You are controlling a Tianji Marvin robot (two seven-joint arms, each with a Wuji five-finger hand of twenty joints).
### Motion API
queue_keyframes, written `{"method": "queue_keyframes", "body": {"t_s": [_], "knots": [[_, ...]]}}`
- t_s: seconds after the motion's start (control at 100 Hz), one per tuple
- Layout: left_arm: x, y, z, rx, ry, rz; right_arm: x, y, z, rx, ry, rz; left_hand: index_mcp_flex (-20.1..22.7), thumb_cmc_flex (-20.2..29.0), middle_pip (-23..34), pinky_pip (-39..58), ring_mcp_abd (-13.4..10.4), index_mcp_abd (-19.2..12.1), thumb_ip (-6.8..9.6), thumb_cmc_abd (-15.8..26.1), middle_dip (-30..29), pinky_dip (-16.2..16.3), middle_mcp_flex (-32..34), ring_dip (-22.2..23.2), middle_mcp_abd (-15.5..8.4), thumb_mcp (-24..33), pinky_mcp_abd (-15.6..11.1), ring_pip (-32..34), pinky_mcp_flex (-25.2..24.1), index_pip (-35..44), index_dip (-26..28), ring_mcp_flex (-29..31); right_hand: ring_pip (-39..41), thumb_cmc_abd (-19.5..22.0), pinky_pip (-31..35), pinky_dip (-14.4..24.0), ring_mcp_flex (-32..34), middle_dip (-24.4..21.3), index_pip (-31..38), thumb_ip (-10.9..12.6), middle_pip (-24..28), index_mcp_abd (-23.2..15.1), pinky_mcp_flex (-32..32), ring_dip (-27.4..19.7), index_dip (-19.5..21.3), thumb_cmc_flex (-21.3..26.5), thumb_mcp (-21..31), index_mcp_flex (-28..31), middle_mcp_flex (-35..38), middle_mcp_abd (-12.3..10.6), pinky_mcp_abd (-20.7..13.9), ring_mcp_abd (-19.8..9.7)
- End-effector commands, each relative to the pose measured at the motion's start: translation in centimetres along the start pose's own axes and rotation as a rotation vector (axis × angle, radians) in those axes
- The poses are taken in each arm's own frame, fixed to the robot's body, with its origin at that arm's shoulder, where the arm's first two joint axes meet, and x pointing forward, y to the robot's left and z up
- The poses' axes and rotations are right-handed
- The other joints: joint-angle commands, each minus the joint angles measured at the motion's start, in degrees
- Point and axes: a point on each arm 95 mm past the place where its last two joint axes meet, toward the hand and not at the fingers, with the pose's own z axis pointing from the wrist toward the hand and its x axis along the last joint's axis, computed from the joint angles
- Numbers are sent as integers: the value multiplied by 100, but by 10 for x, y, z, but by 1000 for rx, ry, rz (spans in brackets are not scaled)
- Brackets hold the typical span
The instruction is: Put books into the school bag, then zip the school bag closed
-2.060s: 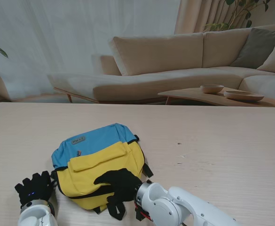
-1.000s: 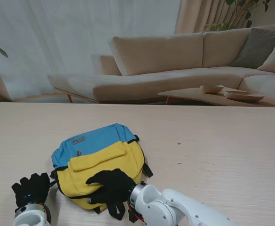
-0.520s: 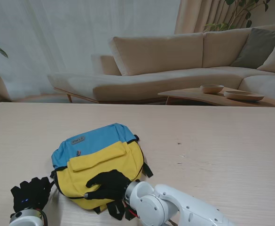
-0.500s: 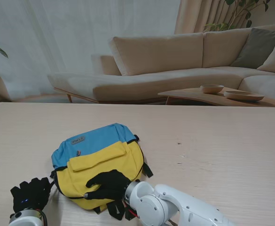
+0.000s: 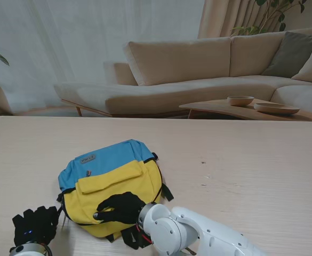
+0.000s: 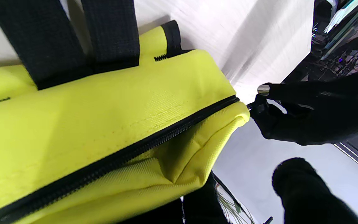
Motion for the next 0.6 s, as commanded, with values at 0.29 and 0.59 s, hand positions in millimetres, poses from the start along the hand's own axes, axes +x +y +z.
{"method": "queue_keyframes", "body": {"t_s": [0.29,0.59], "knots": [[19,6,-35,-28,79,-21,-5,-23,9,97,-51,26,264,34,-26,280,147,113,-56,41,113,-34,114,93,87,302,169,167,-110,312,272,126,-25,277,396,209,199,-140,-187,299,-229,82,303,-36,28,-389,-305,244,293,146,1362,85],[32,8,-58,-47,151,-26,-2,-24,13,99,-61,34,277,57,-58,327,160,134,-54,38,137,-34,134,95,106,298,179,169,-112,298,276,139,-53,295,421,230,184,-168,-249,367,-309,108,299,-48,17,-395,-322,240,317,153,1361,98]]}}
